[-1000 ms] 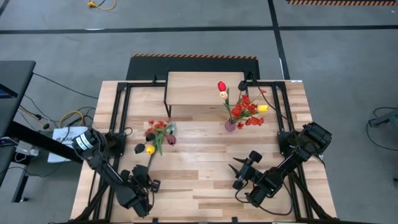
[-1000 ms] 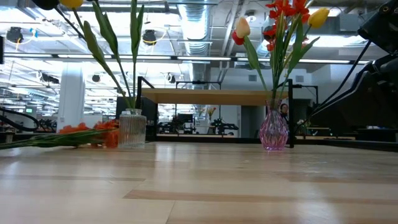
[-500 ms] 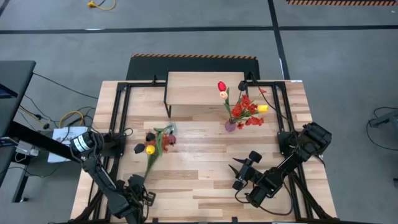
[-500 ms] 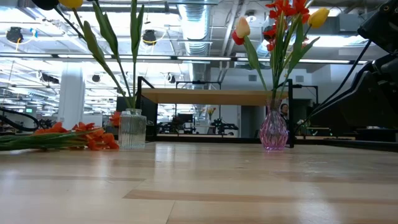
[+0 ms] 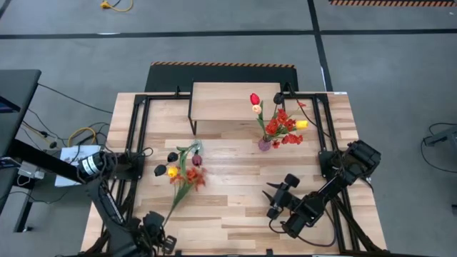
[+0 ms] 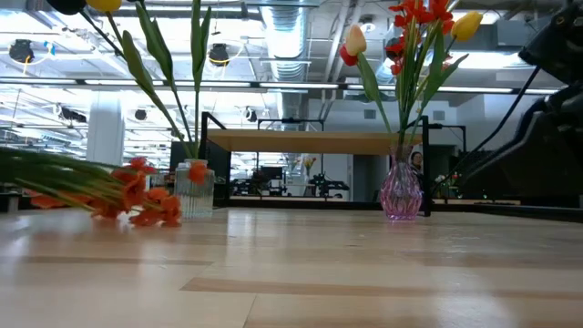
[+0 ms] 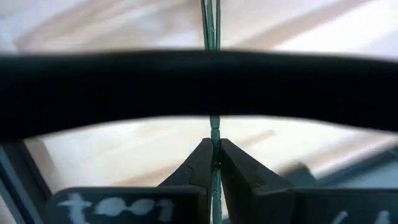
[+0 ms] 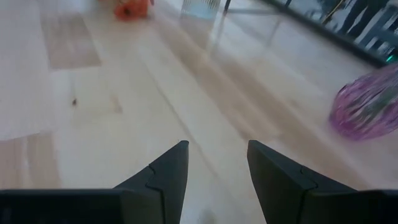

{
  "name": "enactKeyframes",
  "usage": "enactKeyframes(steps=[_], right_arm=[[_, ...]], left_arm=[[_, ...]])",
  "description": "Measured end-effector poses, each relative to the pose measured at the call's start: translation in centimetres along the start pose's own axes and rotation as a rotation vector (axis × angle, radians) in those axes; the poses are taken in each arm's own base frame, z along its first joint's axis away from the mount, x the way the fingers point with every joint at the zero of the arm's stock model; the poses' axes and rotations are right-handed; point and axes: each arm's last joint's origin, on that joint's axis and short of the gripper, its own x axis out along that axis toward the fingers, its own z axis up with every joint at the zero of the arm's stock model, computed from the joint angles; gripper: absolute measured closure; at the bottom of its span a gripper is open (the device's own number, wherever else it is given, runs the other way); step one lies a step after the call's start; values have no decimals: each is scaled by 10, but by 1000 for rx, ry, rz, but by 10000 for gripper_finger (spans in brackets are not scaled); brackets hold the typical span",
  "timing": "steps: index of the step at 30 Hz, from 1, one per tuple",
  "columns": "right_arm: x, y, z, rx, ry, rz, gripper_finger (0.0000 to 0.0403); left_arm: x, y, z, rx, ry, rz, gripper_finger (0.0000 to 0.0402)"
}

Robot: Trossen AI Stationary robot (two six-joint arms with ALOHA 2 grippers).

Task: Pick and place flowers into a vace then onto a shelf
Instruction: Put the red flower into the transparent vase

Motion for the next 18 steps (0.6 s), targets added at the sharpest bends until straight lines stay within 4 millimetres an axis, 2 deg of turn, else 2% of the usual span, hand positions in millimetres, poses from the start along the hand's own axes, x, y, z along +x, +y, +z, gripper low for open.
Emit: enactKeyframes(steps=[4,8,12,18], right_arm=[[2,6,1,61,71,71,244],[-2,20,7,117,105,218,244],[-11,35,14,185,90,368,244],[-25,45,19,252,37,475,244]], left_arm=[[-16,-7,-4,10,12,-85,395],[-25,-15,-8,30,8,-195,396],[-27,-23,-13,71,9,-309,397],[-34,-38,-20,140,-19,-519,397]])
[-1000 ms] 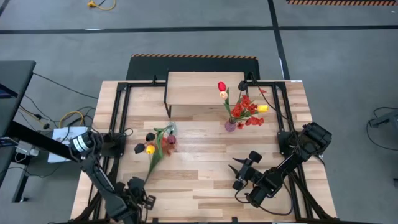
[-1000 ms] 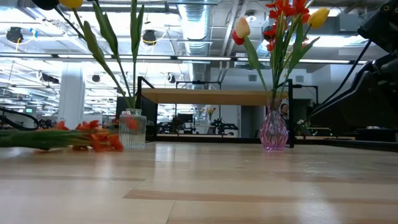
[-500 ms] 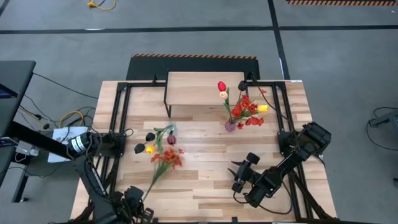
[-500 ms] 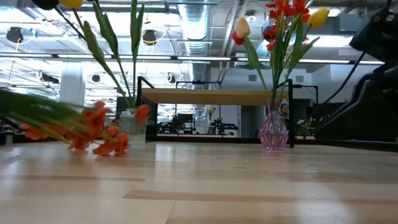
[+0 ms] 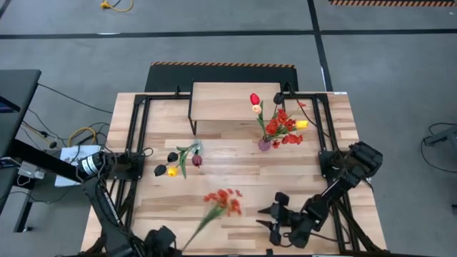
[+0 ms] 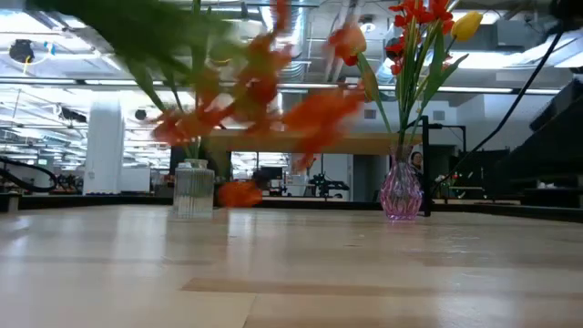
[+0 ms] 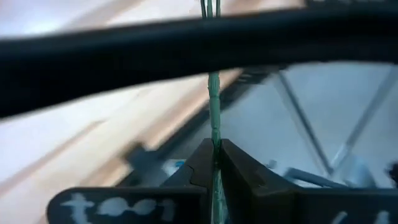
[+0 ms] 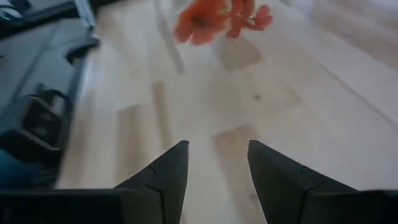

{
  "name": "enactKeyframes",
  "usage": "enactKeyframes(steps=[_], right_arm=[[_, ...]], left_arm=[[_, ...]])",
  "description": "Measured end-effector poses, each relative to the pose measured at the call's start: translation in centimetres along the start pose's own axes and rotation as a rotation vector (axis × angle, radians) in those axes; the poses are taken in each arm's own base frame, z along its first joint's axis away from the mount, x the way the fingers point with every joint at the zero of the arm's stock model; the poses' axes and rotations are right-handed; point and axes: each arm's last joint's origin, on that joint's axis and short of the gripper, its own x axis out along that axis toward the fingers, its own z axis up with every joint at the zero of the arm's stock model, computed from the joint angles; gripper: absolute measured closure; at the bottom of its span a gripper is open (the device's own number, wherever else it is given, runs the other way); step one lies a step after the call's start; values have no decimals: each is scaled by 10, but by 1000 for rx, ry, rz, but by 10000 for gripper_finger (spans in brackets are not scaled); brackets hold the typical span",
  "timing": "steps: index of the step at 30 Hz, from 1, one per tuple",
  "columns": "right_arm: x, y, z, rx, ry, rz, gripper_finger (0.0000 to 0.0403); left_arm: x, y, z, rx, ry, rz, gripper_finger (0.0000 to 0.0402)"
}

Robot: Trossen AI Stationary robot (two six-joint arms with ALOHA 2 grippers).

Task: Pick and place flowers into a vace then onto a shelf
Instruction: Put the red flower into the transparent vase

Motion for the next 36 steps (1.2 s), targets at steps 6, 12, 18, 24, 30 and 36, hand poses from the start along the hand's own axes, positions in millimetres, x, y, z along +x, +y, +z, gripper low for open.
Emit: enactKeyframes(steps=[6,12,18,24,30,36], right_arm=[[-7,11,0,-24,-36,69,244],[-18,27,6,-82,-115,197,244],[-28,43,23,-120,-253,354,244],[-29,45,46,-114,-431,385,244],[-24,52,78,-197,-581,476,241],[-15,71,118,-309,-648,556,228]], left_arm=[[-1,-15,-3,77,-39,-163,398],[-4,-28,-4,190,-150,-293,399],[-9,-40,-1,378,-333,-367,399],[-16,-53,1,599,-532,-389,399],[-17,-62,8,704,-622,-381,399],[-13,-69,20,737,-671,-358,400]])
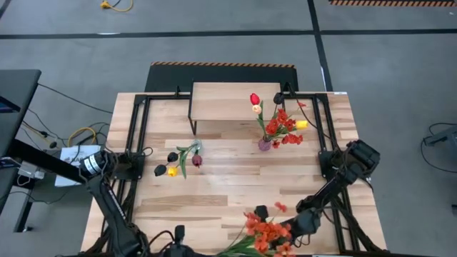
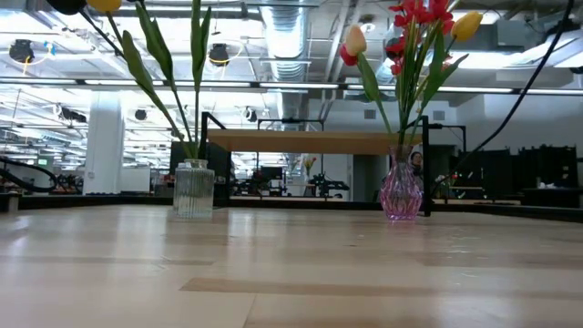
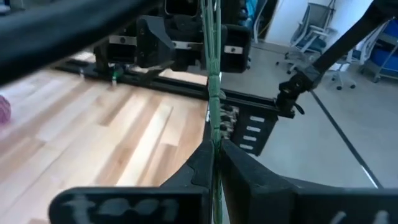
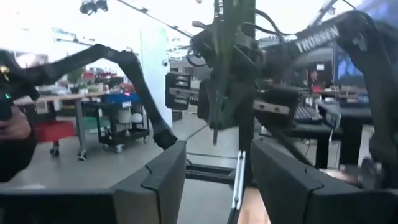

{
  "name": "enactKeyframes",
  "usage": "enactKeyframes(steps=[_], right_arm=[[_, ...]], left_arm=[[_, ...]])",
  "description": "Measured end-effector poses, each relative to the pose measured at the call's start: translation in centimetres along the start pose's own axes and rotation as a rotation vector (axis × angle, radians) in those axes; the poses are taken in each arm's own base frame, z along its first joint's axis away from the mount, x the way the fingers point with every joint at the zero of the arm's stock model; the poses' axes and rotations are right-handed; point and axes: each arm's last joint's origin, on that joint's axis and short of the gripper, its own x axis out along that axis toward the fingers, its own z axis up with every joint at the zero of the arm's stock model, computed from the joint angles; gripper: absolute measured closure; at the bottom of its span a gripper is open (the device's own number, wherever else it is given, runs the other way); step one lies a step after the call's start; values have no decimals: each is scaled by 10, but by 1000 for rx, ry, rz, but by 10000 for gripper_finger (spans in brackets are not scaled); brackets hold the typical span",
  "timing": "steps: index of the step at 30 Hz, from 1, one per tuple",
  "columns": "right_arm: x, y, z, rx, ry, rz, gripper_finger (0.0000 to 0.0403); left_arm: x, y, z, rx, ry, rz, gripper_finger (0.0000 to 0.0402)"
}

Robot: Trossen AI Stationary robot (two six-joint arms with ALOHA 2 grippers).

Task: Pick and place flowers into a vace then onto a shelf
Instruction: Put the red flower into the transparent vase

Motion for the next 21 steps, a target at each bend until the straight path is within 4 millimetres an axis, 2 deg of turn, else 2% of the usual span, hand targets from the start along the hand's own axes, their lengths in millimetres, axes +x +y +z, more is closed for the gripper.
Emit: enactKeyframes(steps=[5,12,21], right_arm=[[18,4,16,-101,10,42,205],[24,5,24,-175,-11,88,168],[45,-18,39,-182,-68,116,162]], left_arm=[[2,-1,4,37,-22,-9,400],[2,-2,5,43,-24,-13,400],[10,2,7,40,-11,-19,399]])
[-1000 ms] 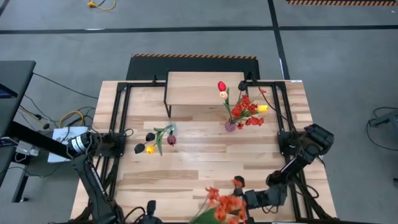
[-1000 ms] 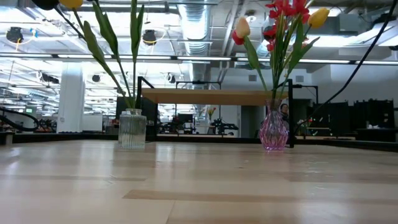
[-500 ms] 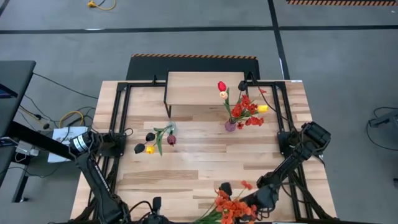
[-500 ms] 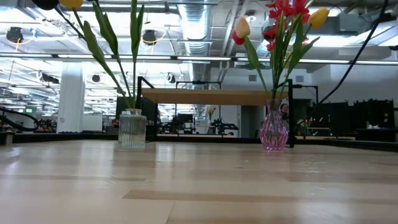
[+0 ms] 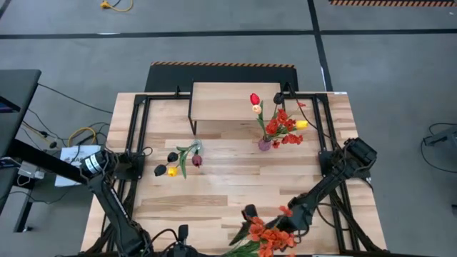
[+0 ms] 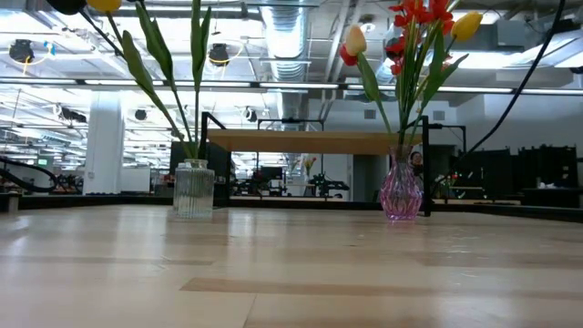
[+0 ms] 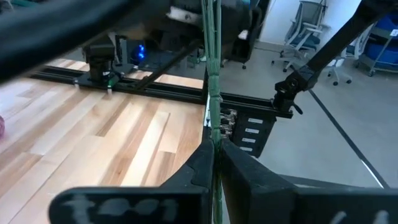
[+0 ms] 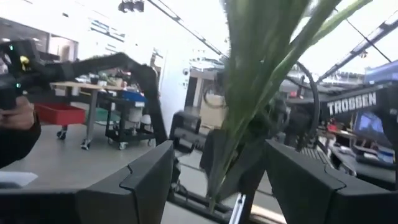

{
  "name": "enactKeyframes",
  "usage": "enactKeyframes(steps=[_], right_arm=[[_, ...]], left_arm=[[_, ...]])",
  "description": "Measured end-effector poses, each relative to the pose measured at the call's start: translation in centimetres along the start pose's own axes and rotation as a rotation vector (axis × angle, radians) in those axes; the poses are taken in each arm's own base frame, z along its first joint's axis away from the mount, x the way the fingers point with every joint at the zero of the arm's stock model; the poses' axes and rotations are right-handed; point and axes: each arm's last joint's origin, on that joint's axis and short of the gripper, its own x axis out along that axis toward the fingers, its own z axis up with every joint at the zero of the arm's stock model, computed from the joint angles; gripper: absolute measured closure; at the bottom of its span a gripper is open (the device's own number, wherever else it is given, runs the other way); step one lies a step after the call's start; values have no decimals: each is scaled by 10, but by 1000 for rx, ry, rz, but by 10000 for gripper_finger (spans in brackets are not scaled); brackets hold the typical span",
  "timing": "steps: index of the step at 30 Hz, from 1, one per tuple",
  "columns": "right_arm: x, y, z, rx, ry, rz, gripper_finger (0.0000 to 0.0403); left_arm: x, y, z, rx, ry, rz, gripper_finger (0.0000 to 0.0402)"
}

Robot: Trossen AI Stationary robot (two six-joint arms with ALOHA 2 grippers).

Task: Pick and place flowers into a vace then onto a shelf
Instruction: Put the red flower into the transparent vase

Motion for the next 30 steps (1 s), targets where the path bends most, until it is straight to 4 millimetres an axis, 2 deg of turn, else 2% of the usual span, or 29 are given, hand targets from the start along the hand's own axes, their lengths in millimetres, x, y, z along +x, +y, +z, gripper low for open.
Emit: enactKeyframes(steps=[5,15,19,22,26,30], right_arm=[[8,-11,6,3,-47,60,163],[7,-3,16,-41,-120,86,163],[7,-7,20,-35,-162,66,172],[8,-13,18,-21,-161,56,223],[10,-23,14,0,-160,88,368],[12,-32,10,65,-137,114,395]], left_arm=[[5,3,1,5,5,10,399],[4,3,0,-3,8,4,399],[6,4,0,-8,11,11,399],[7,5,0,-10,12,16,398],[10,7,1,-10,11,23,388],[11,7,1,-13,12,24,379]])
